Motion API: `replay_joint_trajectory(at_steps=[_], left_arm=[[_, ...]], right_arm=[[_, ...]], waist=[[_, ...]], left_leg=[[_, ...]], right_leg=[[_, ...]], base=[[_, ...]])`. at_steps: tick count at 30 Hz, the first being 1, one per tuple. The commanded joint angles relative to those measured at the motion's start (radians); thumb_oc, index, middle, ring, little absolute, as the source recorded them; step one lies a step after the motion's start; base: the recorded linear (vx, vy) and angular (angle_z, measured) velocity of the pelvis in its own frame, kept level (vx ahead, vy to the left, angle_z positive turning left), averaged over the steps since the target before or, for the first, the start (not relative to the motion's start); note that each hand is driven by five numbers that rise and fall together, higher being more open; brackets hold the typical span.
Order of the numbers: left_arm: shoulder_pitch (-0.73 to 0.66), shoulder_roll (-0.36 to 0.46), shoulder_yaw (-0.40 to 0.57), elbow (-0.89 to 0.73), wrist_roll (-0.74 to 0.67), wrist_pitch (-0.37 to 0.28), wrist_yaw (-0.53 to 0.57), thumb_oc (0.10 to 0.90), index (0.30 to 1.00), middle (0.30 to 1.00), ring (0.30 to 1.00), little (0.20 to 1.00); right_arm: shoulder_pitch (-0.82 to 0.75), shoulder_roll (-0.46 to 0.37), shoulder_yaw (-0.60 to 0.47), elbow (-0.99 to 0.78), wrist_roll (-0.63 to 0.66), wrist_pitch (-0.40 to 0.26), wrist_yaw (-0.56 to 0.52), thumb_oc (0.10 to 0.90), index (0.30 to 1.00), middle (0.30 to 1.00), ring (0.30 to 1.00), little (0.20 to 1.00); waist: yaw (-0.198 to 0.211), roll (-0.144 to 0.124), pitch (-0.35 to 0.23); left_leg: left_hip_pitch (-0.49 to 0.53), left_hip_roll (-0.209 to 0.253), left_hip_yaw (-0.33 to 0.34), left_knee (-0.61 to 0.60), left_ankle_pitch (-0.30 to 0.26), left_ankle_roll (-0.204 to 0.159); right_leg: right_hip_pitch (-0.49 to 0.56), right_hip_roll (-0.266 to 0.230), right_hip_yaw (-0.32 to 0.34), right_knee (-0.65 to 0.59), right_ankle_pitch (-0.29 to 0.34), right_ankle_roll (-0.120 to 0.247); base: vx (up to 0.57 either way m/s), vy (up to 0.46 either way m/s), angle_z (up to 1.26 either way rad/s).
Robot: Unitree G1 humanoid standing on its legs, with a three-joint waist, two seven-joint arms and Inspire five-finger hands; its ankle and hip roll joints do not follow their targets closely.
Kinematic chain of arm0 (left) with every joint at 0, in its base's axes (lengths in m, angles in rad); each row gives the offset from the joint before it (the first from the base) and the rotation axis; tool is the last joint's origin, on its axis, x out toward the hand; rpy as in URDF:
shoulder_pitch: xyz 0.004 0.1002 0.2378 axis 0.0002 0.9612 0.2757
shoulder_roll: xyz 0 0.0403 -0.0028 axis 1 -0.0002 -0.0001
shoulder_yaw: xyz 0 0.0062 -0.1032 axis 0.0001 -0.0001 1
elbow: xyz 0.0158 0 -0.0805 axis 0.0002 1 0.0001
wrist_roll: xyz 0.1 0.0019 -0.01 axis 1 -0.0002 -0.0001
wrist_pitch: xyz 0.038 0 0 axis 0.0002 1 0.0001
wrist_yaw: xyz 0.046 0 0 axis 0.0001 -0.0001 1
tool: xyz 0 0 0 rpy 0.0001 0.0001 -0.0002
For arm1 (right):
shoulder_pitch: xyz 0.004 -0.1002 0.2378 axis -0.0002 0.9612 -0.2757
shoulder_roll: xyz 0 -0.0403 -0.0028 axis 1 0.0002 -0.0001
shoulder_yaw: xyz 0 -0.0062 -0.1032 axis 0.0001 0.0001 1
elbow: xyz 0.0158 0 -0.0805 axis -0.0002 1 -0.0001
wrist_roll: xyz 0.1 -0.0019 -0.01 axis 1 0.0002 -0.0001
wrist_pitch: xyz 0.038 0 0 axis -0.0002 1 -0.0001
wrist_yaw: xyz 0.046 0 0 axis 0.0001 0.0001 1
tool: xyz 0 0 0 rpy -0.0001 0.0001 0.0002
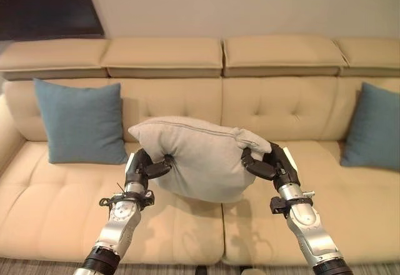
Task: Pick up all the scattered cushions and arrange them neatly on the sofa.
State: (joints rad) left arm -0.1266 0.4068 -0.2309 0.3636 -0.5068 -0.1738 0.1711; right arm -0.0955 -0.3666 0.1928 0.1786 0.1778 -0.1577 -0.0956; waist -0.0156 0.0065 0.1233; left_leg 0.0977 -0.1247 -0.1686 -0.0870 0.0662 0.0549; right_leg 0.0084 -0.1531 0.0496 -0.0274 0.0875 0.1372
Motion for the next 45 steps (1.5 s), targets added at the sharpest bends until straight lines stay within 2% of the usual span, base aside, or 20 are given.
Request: replay_joint_trajectory(at_steps=[1, 3, 4, 5, 10, 15, 19, 23, 25, 31, 33, 34, 35, 38, 39, 40, 41, 42, 43, 45], left_arm=[[-0.234, -0.071, -0.091, -0.084, 0.029, -0.178, -0.013, 0.4, 0.3, 0.3, 0.3, 0.3], [-0.277, -0.073, -0.102, -0.051, 0.026, -0.181, 0.005, 0.4, 0.3, 0.3, 0.3, 0.3], [-0.391, -0.079, -0.138, 0.025, 0.025, -0.183, 0.051, 0.4, 0.3, 0.3, 0.3, 0.3], [-0.394, -0.079, -0.137, 0.027, 0.025, -0.184, 0.051, 0.4, 0.3, 0.3, 0.3, 0.3], [-0.631, -0.048, -0.173, 0.139, 0.097, -0.213, 0.158, 0.4, 0.3, 0.3, 0.3, 0.3], [-0.731, -0.022, -0.17, 0.199, 0.076, -0.247, 0.207, 0.4, 0.3, 0.3, 0.3, 0.3], [-0.933, 0.047, -0.203, 0.352, 0.006, -0.27, 0.231, 0.4, 0.3, 0.3, 0.3, 0.3], [-1.036, 0.079, -0.207, 0.424, -0.05, -0.275, 0.232, 0.4, 0.3, 0.3, 0.3, 0.3], [-1.124, 0.1, -0.227, 0.515, -0.088, -0.267, 0.217, 0.4, 0.3, 0.3, 0.3, 0.3], [-1.214, 0.125, -0.259, 0.613, -0.093, -0.26, 0.215, 0.4, 0.3, 0.3, 0.3, 0.3], [-1.272, 0.132, -0.278, 0.659, -0.102, -0.259, 0.22, 0.4, 0.3, 0.3, 0.3, 0.3], [-1.312, 0.139, -0.303, 0.708, -0.115, -0.252, 0.211, 0.4, 0.3, 0.3, 0.3, 0.3], [-1.315, 0.139, -0.302, 0.71, -0.116, -0.252, 0.21, 0.4, 0.3, 0.3, 0.3, 0.3], [-1.354, 0.152, -0.338, 0.8, -0.149, -0.229, 0.182, 0.4, 0.3, 0.3, 0.3, 0.3], [-1.354, 0.152, -0.338, 0.8, -0.149, -0.229, 0.182, 0.4, 0.3, 0.3, 0.3, 0.3], [-1.36, 0.151, -0.348, 0.831, -0.142, -0.212, 0.18, 0.433, 0.349, 0.349, 0.349, 0.349], [-1.357, 0.137, -0.348, 0.883, -0.142, -0.177, 0.177, 0.8, 0.9, 0.9, 0.9, 0.9], [-1.357, 0.137, -0.348, 0.883, -0.142, -0.177, 0.177, 0.8, 0.9, 0.9, 0.9, 0.9], [-1.353, 0.143, -0.35, 0.896, -0.134, -0.159, 0.171, 0.8, 0.9, 0.9, 0.9, 0.9], [-1.345, 0.146, -0.362, 0.931, -0.125, -0.133, 0.156, 0.8, 0.9, 0.9, 0.9, 0.9]], right_arm=[[-0.227, 0.002, 0.078, -0.012, -0.066, -0.096, -0.04, 0.4, 0.3, 0.3, 0.3, 0.3], [-0.267, 0.001, 0.089, 0.019, -0.066, -0.097, -0.062, 0.4, 0.3, 0.3, 0.3, 0.3], [-0.373, 0.003, 0.118, 0.079, -0.066, -0.095, -0.116, 0.4, 0.3, 0.3, 0.3, 0.3], [-0.377, 0.003, 0.118, 0.082, -0.066, -0.096, -0.117, 0.4, 0.3, 0.3, 0.3, 0.3], [-0.587, 0.01, 0.126, 0.193, -0.044, -0.121, -0.24, 0.4, 0.3, 0.3, 0.3, 0.3], [-0.742, -0.02, 0.145, 0.318, 0.054, -0.136, -0.238, 0.4, 0.3, 0.3, 0.3, 0.3], [-0.993, -0.104, 0.223, 0.498, 0.123, -0.13, -0.248, 0.4, 0.3, 0.3, 0.3, 0.3], [-1.114, -0.136, 0.253, 0.576, 0.144, -0.132, -0.279, 0.4, 0.3, 0.3, 0.3, 0.3], [-1.216, -0.167, 0.283, 0.637, 0.165, -0.133, -0.296, 0.4, 0.3, 0.3, 0.3, 0.3], [-1.334, -0.194, 0.328, 0.665, 0.16, -0.142, -0.345, 0.4, 0.3, 0.3, 0.3, 0.3], [-1.408, -0.219, 0.378, 0.705, 0.126, -0.133, -0.363, 0.4, 0.3, 0.3, 0.3, 0.3], [-1.453, -0.234, 0.438, 0.754, 0.094, -0.117, -0.363, 0.4, 0.3, 0.3, 0.3, 0.3], [-1.456, -0.234, 0.439, 0.756, 0.094, -0.118, -0.363, 0.4, 0.3, 0.3, 0.3, 0.3], [-1.54, -0.231, 0.572, 0.888, 0.049, -0.075, -0.34, 0.4, 0.3, 0.3, 0.3, 0.3], [-1.541, -0.231, 0.572, 0.888, 0.049, -0.075, -0.339, 0.4, 0.3, 0.3, 0.3, 0.3], [-1.541, -0.221, 0.584, 0.921, 0.047, -0.064, -0.335, 0.4, 0.3, 0.3, 0.3, 0.3], [-1.536, -0.196, 0.576, 0.959, 0.054, -0.051, -0.344, 0.4, 0.3, 0.3, 0.3, 0.3], [-1.536, -0.196, 0.576, 0.959, 0.054, -0.051, -0.344, 0.4, 0.3, 0.3, 0.3, 0.3], [-1.528, -0.191, 0.571, 0.981, 0.054, -0.04, -0.353, 0.8, 0.9, 0.9, 0.9, 0.9], [-1.519, -0.182, 0.563, 1.011, 0.066, -0.016, -0.343, 0.8, 0.9, 0.9, 0.9, 0.9]], waist=[[-0.002, 0.004, -0.128], [-0.004, 0.004, -0.125], [-0.004, 0.006, -0.105], [-0.005, 0.006, -0.105], [-0.003, 0.021, -0.054], [0.005, 0.026, -0.041], [0.018, 0.026, -0.022], [0.022, 0.03, 0.007], [0.026, 0.036, 0.038], [0.027, 0.046, 0.072], [0.026, 0.051, 0.079], [0.023, 0.052, 0.082], [0.023, 0.052, 0.083], [0.022, 0.065, 0.095], [0.022, 0.065, 0.095], [0.022, 0.069, 0.095], [0.022, 0.079, 0.1], [0.022, 0.079, 0.1], [0.024, 0.086, 0.101], [0.027, 0.098, 0.102]], left_leg=[[-0.022, 0.136, 0.074, 0.002, -0.1, -0.096], [-0.032, 0.142, 0.069, 0.0, -0.097, -0.101], [-0.076, 0.152, 0.062, 0.0, -0.08, -0.121], [-0.078, 0.152, 0.061, 0.0, -0.08, -0.121], [-0.244, 0.166, 0.052, 0.0, -0.038, -0.152], [-0.36, 0.155, 0.059, 0.0, -0.007, -0.161], [-0.456, 0.149, 0.067, 0.0, 0.009, -0.175], [-0.489, 0.148, 0.072, 0.0, 0.019, -0.182], [-0.514, 0.147, 0.072, 0.0, 0.025, -0.186], [-0.545, 0.145, 0.074, 0.0, 0.034, -0.192], [-0.557, 0.145, 0.074, 0.0, 0.039, -0.197], [-0.564, 0.142, 0.075, 0.0, 0.04, -0.199], [-0.564, 0.142, 0.075, 0.0, 0.04, -0.199], [-0.56, 0.137, 0.079, 0.0, 0.047, -0.199], [-0.56, 0.137, 0.079, 0.0, 0.047, -0.199], [-0.557, 0.136, 0.081, 0.0, 0.048, -0.198], [-0.552, 0.134, 0.082, 0.0, 0.05, -0.196], [-0.552, 0.134, 0.082, 0.0, 0.05, -0.196], [-0.549, 0.133, 0.083, 0.0, 0.05, -0.195], [-0.546, 0.13, 0.083, 0.0, 0.052, -0.194]], right_leg=[[-0.026, 0.025, -0.035, 0.005, -0.049, 0.017], [-0.025, 0.028, -0.043, -0.006, -0.049, 0.015], [-0.042, 0.039, -0.06, -0.034, -0.042, 0.012], [-0.043, 0.039, -0.061, -0.034, -0.042, 0.012], [-0.173, 0.064, -0.087, -0.06, -0.031, 0.01], [-0.284, 0.072, -0.08, -0.06, -0.008, 0.017], [-0.378, 0.067, -0.088, -0.06, 0.009, 0.026], [-0.408, 0.063, -0.091, -0.06, 0.012, 0.028], [-0.433, 0.061, -0.097, -0.06, 0.017, 0.031], [-0.467, 0.059, -0.1, -0.06, 0.025, 0.037], [-0.478, 0.056, -0.104, -0.06, 0.029, 0.039], [-0.482, 0.054, -0.106, -0.06, 0.033, 0.042], [-0.482, 0.054, -0.106, -0.06, 0.033, 0.042], [-0.478, 0.052, -0.104, -0.06, 0.037, 0.046], [-0.478, 0.052, -0.104, -0.06, 0.037, 0.046], [-0.476, 0.051, -0.101, -0.06, 0.039, 0.046], [-0.473, 0.05, -0.099, -0.06, 0.039, 0.046], [-0.472, 0.05, -0.099, -0.06, 0.039, 0.046], [-0.471, 0.049, -0.098, -0.06, 0.04, 0.046], [-0.467, 0.048, -0.097, -0.06, 0.041, 0.045]], base=[[0.2, -0.123, 0.25], [0.06, -0.109, 0.21], [-0.03, -0.102, 0.22], [-0.15, -0.106, 0.14], [-0.18, -0.069, 0.1], [-0.09, -0.001, -0.04], [0.0, 0.001, -0.02], [0.0, 0.0, 0.0], [0.0, 0.0, 0.0], [0.0, 0.0, 0.0], [0.0, 0.0, 0.0], [0.0, 0.0, 0.0], [0.0, 0.0, 0.0], [0.0, 0.011, 0.0], [-0.01, 0.034, -0.01], [-0.01, 0.036, 0.11], [-0.01, 0.036, 0.19], [-0.01, 0.039, 0.13], [-0.01, 0.031, -0.15], [-0.01, 0.045, -0.36]])
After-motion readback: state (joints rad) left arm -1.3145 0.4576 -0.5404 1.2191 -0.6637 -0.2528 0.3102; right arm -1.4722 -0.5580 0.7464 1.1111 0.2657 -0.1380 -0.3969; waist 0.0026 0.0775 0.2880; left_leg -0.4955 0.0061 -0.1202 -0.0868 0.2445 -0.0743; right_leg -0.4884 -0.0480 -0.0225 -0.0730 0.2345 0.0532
